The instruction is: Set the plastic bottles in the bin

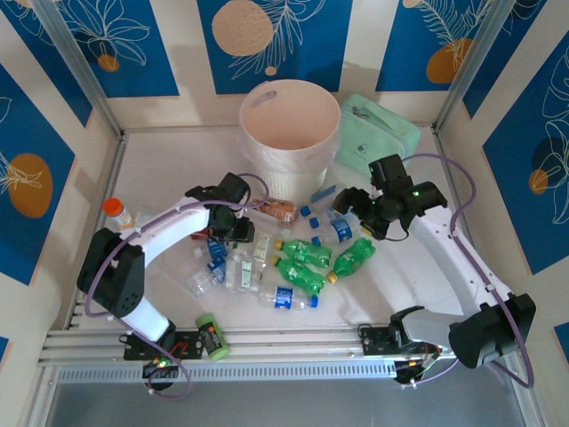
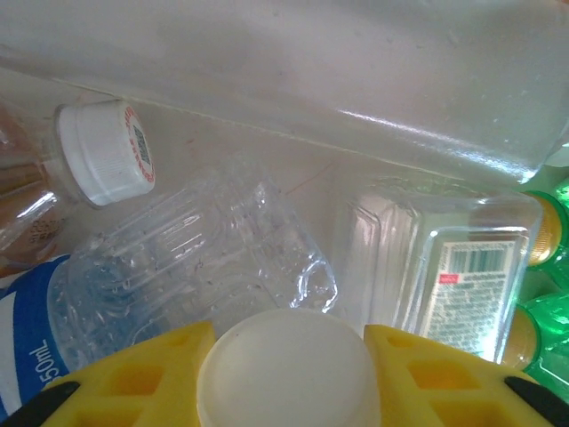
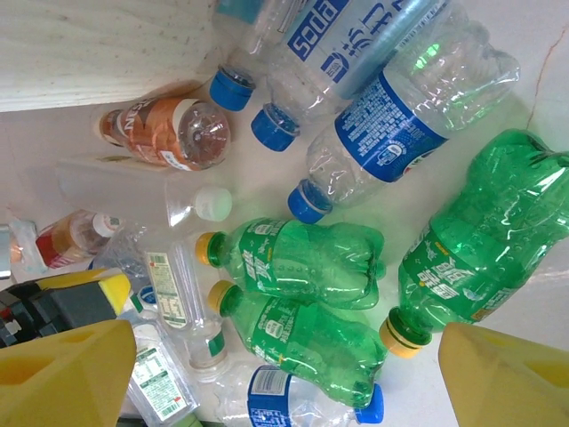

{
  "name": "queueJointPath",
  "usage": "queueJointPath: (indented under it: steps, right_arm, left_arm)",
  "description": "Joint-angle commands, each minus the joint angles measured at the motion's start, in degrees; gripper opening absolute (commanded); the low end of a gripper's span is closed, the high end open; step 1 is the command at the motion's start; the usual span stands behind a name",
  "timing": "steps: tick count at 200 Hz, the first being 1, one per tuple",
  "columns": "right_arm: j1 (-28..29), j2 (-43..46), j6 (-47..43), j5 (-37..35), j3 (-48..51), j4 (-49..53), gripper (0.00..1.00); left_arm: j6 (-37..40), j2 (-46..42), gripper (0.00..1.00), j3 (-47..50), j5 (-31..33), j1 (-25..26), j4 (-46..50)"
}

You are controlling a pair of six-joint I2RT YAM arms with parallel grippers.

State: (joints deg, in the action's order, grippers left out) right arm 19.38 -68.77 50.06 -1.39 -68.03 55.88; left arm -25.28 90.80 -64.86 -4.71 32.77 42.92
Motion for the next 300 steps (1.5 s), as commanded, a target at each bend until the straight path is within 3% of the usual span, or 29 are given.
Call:
queueJointPath:
  steps: [1, 28, 50, 80, 124, 179, 228, 300]
  right_arm:
    - [1.03, 2.72, -2.79, 3.15, -2.05, -2.61, 0.89]
    - [3.09, 3.65, -6.82, 6.41, -5.02, -4.90, 0.89]
    - [6.73, 2.33, -10.19, 7.01, -8.52, -5.13, 0.91]
    - [8.62, 0.75, -11.14, 16.31, -10.69, -9.03, 0.92]
    - [9.02, 0.07, -10.45, 26.45, -13.92, -14.63, 0.98]
    - [8.83, -1.70, -8.58, 31.53, -17.68, -16.84, 1.00]
    - [9.19, -3.12, -7.37, 38.21, -20.23, -19.77, 0.99]
    - [9.93, -4.94, -4.23, 41.93, -21.04, -25.07, 1.00]
  left_arm:
    - [-1.50, -4.11, 0.35, -4.00, -2.50, 0.35, 2.64]
    - [-4.26, -7.94, 0.33, -8.35, -4.87, -0.35, 3.15]
    - [-8.42, -11.60, 0.32, -9.13, -12.49, -2.69, -2.11]
    - [-17.49, -17.59, 0.32, -5.01, -26.42, -5.70, -20.49]
    - [-34.50, -21.19, 0.31, 1.28, -35.48, -10.01, -47.50]
    - [-43.45, -19.59, 0.30, 1.71, -33.26, -11.14, -64.85]
    - [-59.69, -12.77, 0.30, 1.60, -34.42, -11.55, -93.06]
    - [-63.92, -10.24, 0.30, 1.09, -33.51, -11.50, -101.12]
